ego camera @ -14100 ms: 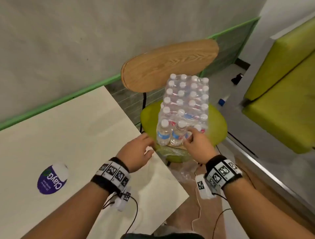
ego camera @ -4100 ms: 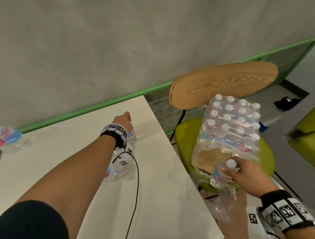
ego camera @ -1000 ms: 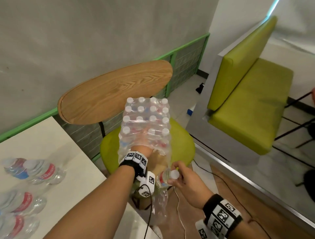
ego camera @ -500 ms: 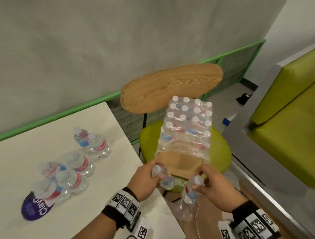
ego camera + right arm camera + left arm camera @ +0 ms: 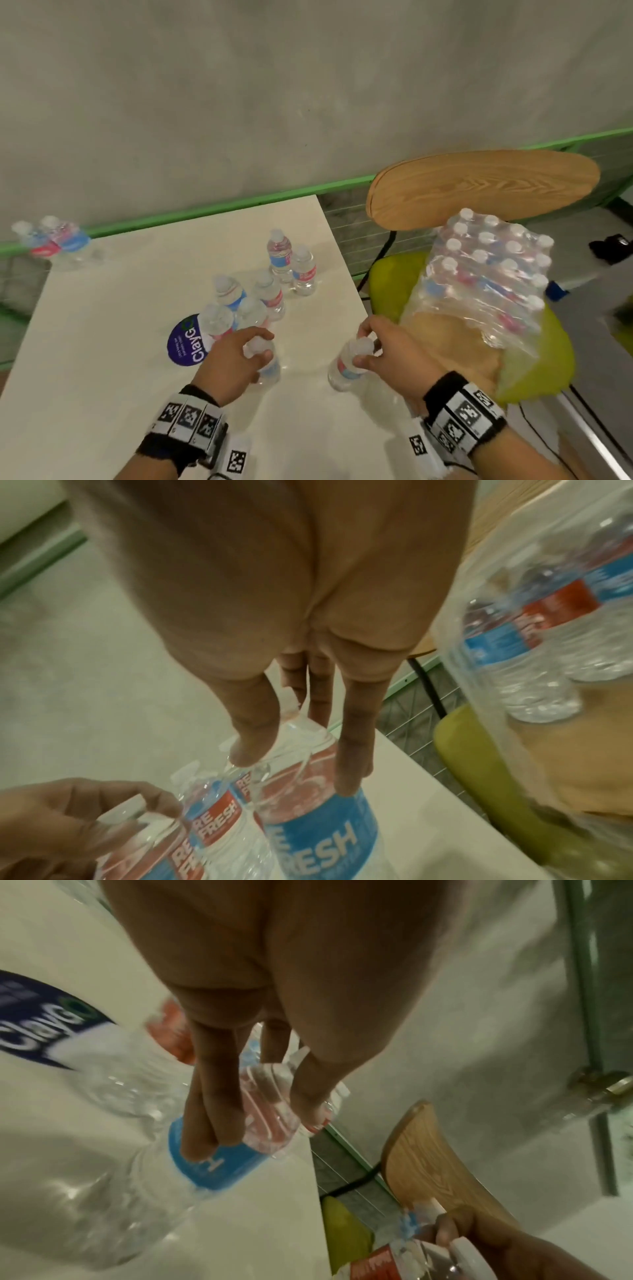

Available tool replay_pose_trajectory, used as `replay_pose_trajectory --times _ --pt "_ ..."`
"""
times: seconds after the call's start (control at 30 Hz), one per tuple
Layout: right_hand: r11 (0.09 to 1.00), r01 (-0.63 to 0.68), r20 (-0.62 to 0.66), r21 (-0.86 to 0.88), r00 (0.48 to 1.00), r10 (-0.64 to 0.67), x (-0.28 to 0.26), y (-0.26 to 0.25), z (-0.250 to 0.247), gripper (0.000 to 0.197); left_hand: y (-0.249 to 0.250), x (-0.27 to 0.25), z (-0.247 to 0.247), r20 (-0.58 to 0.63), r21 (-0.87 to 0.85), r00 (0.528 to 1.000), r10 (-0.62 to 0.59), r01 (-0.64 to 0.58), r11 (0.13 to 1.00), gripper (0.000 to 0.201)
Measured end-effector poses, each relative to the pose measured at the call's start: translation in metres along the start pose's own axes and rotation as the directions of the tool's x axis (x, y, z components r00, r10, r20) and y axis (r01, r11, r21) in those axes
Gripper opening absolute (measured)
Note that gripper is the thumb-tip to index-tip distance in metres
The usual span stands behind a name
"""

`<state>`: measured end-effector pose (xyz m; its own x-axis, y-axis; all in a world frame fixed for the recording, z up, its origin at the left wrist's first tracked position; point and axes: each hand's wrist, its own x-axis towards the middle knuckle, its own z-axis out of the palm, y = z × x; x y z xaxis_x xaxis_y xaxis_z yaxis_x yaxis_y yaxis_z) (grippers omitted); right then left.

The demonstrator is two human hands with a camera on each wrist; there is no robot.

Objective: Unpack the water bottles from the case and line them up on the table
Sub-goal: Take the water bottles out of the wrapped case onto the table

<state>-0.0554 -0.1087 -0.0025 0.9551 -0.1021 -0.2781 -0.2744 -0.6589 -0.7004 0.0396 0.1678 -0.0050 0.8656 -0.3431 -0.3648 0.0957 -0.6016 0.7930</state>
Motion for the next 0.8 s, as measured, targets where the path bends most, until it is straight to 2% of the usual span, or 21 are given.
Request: replay_pose_trajectory --times 0.1,0.23,0.37,0.53,0.63,0.8 --pt "0.993 0.045 0.043 -0.108 0.998 -0.04 0.019 -0.013 0.011 0.03 -0.025 -0.012 -0.023 0.003 -0.035 0.999 -0.052 0.052 0.998 0.027" --pt "0.973 0.105 0.072 -0.207 0.993 -0.092 0.043 -0.029 0.024 0.035 -0.049 -0.02 -0.048 -0.104 -0.003 0.991 -0.087 0.088 0.996 0.03" --pt "0.968 0.085 -0.016 -0.235 0.996 -0.091 0.077 -0.046 0.032 0.046 -0.07 -0.019 -0.075 -0.265 0.09 0.955 -0.129 0.158 0.983 0.027" --pt "0.991 0.003 -0.183 -0.136 0.983 -0.028 0.121 -0.066 0.034 0.043 -0.09 -0.007 -0.099 -0.389 0.035 0.907 -0.159 0.187 0.982 0.022" --pt "0.993 -0.012 -0.212 -0.12 0.977 -0.014 0.141 -0.072 0.038 0.045 -0.094 0.009 -0.108 -0.418 0.008 0.896 -0.153 0.172 0.985 0.023" --pt "0.984 -0.028 -0.236 -0.178 0.972 -0.015 0.156 -0.082 0.046 0.046 -0.084 0.029 -0.11 -0.421 0.046 0.902 -0.099 0.131 0.99 0.024"
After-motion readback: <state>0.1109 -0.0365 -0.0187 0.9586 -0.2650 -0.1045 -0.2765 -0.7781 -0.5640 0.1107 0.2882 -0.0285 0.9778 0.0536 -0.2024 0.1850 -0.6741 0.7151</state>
